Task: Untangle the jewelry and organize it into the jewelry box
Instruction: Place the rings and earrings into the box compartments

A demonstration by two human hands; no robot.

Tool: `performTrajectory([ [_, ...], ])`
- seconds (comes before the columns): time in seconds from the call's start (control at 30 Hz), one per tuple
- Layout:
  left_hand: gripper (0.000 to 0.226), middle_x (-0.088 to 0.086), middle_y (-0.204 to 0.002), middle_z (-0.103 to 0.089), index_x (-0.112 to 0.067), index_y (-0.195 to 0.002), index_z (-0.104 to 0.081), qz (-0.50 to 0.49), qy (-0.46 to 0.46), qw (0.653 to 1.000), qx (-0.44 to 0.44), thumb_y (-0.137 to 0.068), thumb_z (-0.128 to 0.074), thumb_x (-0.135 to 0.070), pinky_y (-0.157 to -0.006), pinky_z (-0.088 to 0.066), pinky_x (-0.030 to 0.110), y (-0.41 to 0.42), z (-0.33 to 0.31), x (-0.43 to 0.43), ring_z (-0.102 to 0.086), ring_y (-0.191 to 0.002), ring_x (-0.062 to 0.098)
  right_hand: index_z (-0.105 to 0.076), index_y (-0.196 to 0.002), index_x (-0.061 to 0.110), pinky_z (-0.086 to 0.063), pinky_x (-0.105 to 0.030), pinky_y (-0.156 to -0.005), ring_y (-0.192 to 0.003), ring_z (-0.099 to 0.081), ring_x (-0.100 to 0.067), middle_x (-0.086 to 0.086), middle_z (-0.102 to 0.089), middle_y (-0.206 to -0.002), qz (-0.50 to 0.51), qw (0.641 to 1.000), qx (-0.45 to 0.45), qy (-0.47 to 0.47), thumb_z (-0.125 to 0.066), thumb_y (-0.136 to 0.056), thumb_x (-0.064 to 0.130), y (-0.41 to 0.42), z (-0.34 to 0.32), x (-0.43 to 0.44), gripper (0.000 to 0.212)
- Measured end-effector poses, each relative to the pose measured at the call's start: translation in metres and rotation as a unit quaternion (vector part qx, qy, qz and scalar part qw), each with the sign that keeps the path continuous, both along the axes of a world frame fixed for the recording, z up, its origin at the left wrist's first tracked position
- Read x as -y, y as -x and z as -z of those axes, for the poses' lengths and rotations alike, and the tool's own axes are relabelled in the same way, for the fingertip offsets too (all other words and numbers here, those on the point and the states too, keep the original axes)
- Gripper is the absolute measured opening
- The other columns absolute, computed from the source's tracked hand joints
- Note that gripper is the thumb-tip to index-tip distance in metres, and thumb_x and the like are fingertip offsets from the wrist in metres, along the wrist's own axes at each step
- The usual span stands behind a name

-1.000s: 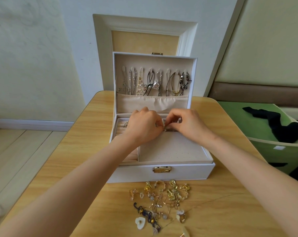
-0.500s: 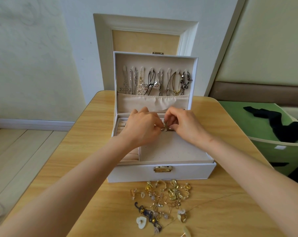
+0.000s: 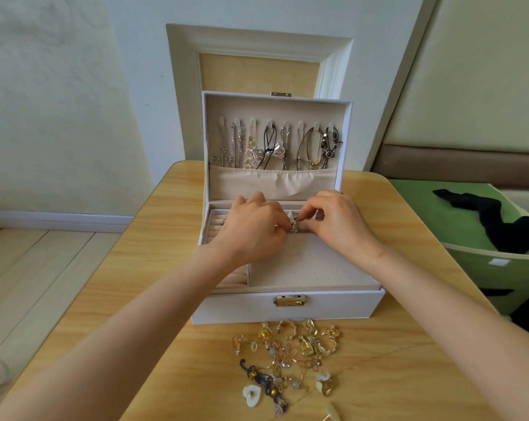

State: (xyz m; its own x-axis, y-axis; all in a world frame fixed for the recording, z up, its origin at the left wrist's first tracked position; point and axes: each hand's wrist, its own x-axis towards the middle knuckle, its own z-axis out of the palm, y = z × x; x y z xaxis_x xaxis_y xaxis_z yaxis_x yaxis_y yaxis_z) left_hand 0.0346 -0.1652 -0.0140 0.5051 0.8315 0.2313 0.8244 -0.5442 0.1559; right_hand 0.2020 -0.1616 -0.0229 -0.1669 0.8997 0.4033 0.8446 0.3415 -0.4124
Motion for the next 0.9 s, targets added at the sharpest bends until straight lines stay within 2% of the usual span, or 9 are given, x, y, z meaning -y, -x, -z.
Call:
performTrajectory([
  [0.13,0.037,-0.016,-0.125,-0.058,-0.038,-0.113,-0.065,-0.003,-0.015,1.000,-0.008,-0.088,-0.043,-0.021,-0.082,-0.024,0.030,0.000,0.001,-0.001,-0.041,-0.112,0.016,-0.075,-0.080,0.018,-0.044,-0.032,-0.073,-0.084,-0.046,-0.013,0.005,-0.054,-0.080,0.010,0.999,0.027,0.024,-0.076,-0.076,0.017,0.001,-0.002,0.000,0.004],
  [0.23,0.038,-0.015,-0.124,-0.059,-0.038,-0.114,-0.064,-0.001,-0.020,1.000,-0.011,-0.089,-0.043,-0.020,-0.082,-0.026,0.031,0.001,-0.001,0.000,-0.042,-0.111,0.016,-0.076,-0.083,0.021,-0.040,-0.028,-0.070,-0.083,-0.046,-0.012,0.005,-0.056,-0.081,0.018,0.999,0.018,0.032,-0.075,-0.077,0.019,0.000,-0.007,0.003,0.007],
  [0.33,0.036,-0.010,-0.120,-0.061,-0.031,-0.115,-0.063,-0.031,-0.049,0.998,0.028,-0.088,-0.045,-0.016,-0.083,-0.027,0.032,0.010,-0.004,0.000,-0.043,-0.110,0.017,-0.075,-0.085,0.021,-0.038,-0.026,-0.068,-0.081,-0.049,-0.013,0.002,-0.059,-0.084,0.026,1.000,0.007,0.013,-0.071,-0.080,0.017,0.000,-0.013,0.006,0.008],
  [0.4,0.032,-0.005,-0.119,-0.060,-0.027,-0.115,-0.062,-0.063,-0.068,0.994,0.060,-0.088,-0.050,-0.015,-0.089,-0.031,0.034,0.019,-0.007,-0.002,-0.043,-0.113,0.019,-0.074,-0.084,0.022,-0.034,-0.024,-0.066,-0.079,-0.049,-0.012,0.005,-0.056,-0.081,0.029,1.000,0.002,0.004,-0.070,-0.082,0.021,0.004,-0.016,0.008,0.004],
  [0.47,0.027,-0.003,-0.120,-0.057,-0.026,-0.115,-0.061,-0.076,-0.066,0.994,0.044,-0.088,-0.057,-0.025,-0.094,-0.033,0.035,0.025,-0.009,-0.004,-0.041,-0.116,0.021,-0.073,-0.080,0.022,-0.032,-0.024,-0.065,-0.078,-0.049,-0.012,0.009,-0.053,-0.076,0.024,1.000,0.005,0.016,-0.070,-0.082,0.029,0.013,-0.017,0.009,0.007],
  [0.53,0.030,-0.003,-0.117,-0.055,-0.029,-0.114,-0.061,-0.079,-0.048,0.996,0.008,-0.086,-0.060,-0.038,-0.092,-0.032,0.033,0.026,-0.007,-0.005,-0.040,-0.115,0.020,-0.073,-0.077,0.024,-0.034,-0.025,-0.067,-0.080,-0.048,-0.012,0.014,-0.049,-0.073,0.024,0.998,0.032,0.039,-0.068,-0.082,0.035,0.024,-0.014,0.012,0.012],
  [0.63,0.030,-0.003,-0.113,-0.054,-0.032,-0.113,-0.064,-0.074,-0.042,0.996,0.003,-0.085,-0.060,-0.043,-0.088,-0.031,0.032,0.020,-0.002,-0.008,-0.042,-0.112,0.020,-0.072,-0.078,0.026,-0.041,-0.027,-0.071,-0.087,-0.055,-0.017,0.010,-0.059,-0.083,0.045,0.994,0.068,0.067,-0.065,-0.082,0.034,0.035,-0.012,0.014,0.012],
  [0.73,0.027,-0.002,-0.113,-0.054,-0.033,-0.112,-0.065,-0.067,-0.045,0.997,-0.003,-0.088,-0.057,-0.042,-0.090,-0.033,0.033,0.016,0.000,-0.011,-0.042,-0.111,0.021,-0.072,-0.077,0.027,-0.046,-0.029,-0.072,-0.090,-0.060,-0.022,0.004,-0.069,-0.091,0.057,0.993,0.062,0.084,-0.062,-0.083,0.031,0.036,-0.013,0.016,0.013],
  [0.9,0.029,-0.002,-0.115,-0.053,-0.034,-0.116,-0.063,-0.063,-0.054,0.996,-0.025,-0.091,-0.051,-0.044,-0.091,-0.031,0.033,0.017,0.003,-0.012,-0.040,-0.113,0.021,-0.062,-0.063,0.027,-0.038,-0.027,-0.063,-0.082,-0.059,-0.024,0.004,-0.061,-0.073,0.058,0.991,0.048,0.113,-0.059,-0.085,0.028,0.038,-0.010,0.018,0.023],
])
